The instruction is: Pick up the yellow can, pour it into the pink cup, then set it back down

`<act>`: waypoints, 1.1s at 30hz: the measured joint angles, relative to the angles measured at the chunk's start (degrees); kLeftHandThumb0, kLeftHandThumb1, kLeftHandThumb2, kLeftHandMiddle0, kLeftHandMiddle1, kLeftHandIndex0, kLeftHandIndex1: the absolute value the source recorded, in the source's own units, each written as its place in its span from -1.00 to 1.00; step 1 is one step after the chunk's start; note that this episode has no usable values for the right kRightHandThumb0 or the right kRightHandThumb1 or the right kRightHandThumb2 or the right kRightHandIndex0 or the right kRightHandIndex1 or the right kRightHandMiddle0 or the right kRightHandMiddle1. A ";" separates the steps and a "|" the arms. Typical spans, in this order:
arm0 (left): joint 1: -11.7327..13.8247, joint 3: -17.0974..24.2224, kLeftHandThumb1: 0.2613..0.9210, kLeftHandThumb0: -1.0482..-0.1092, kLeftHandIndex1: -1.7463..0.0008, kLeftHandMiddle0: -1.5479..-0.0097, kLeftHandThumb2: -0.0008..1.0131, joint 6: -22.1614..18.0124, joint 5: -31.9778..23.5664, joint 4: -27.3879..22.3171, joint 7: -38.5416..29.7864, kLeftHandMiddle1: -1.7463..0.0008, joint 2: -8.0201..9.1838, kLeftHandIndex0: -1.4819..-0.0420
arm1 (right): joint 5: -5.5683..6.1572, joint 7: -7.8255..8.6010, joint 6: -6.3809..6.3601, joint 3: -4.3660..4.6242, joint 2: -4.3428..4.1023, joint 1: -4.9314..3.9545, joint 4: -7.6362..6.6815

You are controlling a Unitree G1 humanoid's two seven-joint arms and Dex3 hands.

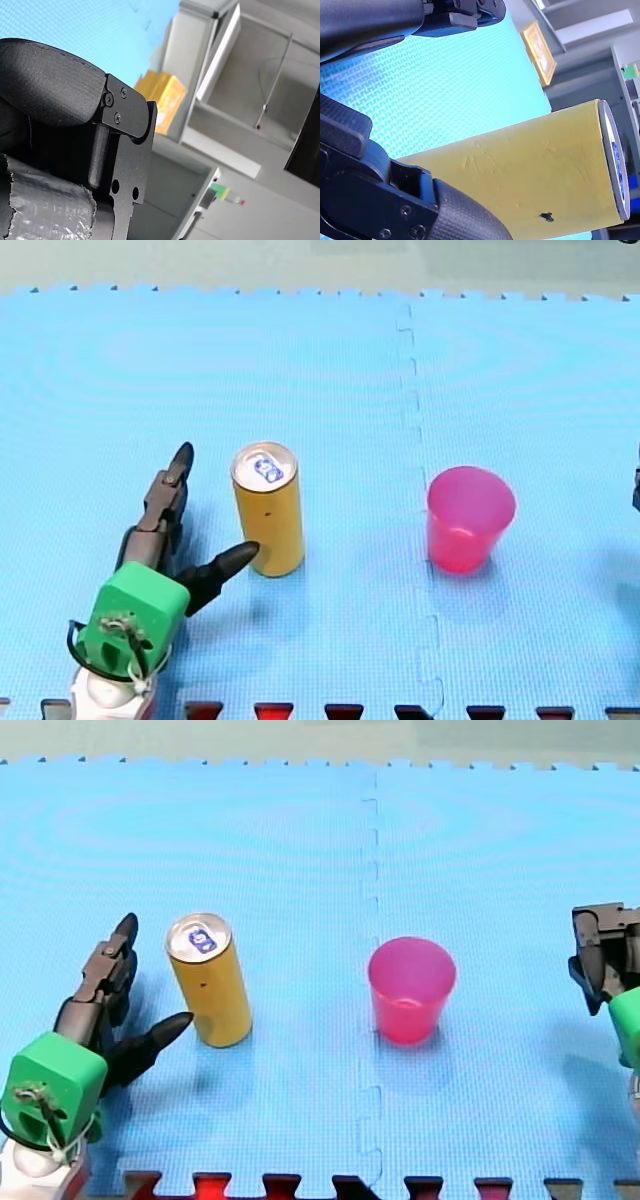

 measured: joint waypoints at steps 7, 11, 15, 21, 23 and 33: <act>0.14 -0.01 0.76 -1.00 1.00 0.88 -0.99 0.00 -0.43 -0.46 -1.75 0.98 0.00 0.89 | 0.06 0.00 0.20 -0.11 0.04 -0.02 -0.03; 0.18 0.11 0.78 -1.00 1.00 0.87 -0.99 0.06 -1.11 -0.52 -3.08 0.98 -0.03 0.89 | 0.06 0.00 0.33 -0.14 0.04 -0.11 0.00; 0.20 0.23 0.80 -1.00 1.00 0.87 -0.98 0.30 -1.42 -0.60 -3.59 0.98 -0.13 0.88 | 0.06 0.00 0.36 -0.21 0.04 -0.18 0.05; 0.20 2.39 0.80 -1.00 0.97 0.83 -0.99 0.91 -5.87 -0.75 -7.57 0.97 -1.43 0.82 | 0.22 0.21 0.35 -0.39 0.05 -0.19 0.15; 0.19 3.14 0.80 -1.00 0.97 0.82 -0.99 0.94 -7.25 -0.79 -8.94 0.97 -1.85 0.81 | 0.26 0.32 0.35 -0.44 0.05 -0.19 0.20; 0.16 4.67 0.80 -1.00 0.98 0.80 -0.99 0.84 -8.93 -0.42 -11.09 0.97 -2.63 0.79 | 0.42 0.57 0.35 -0.63 0.08 -0.26 0.26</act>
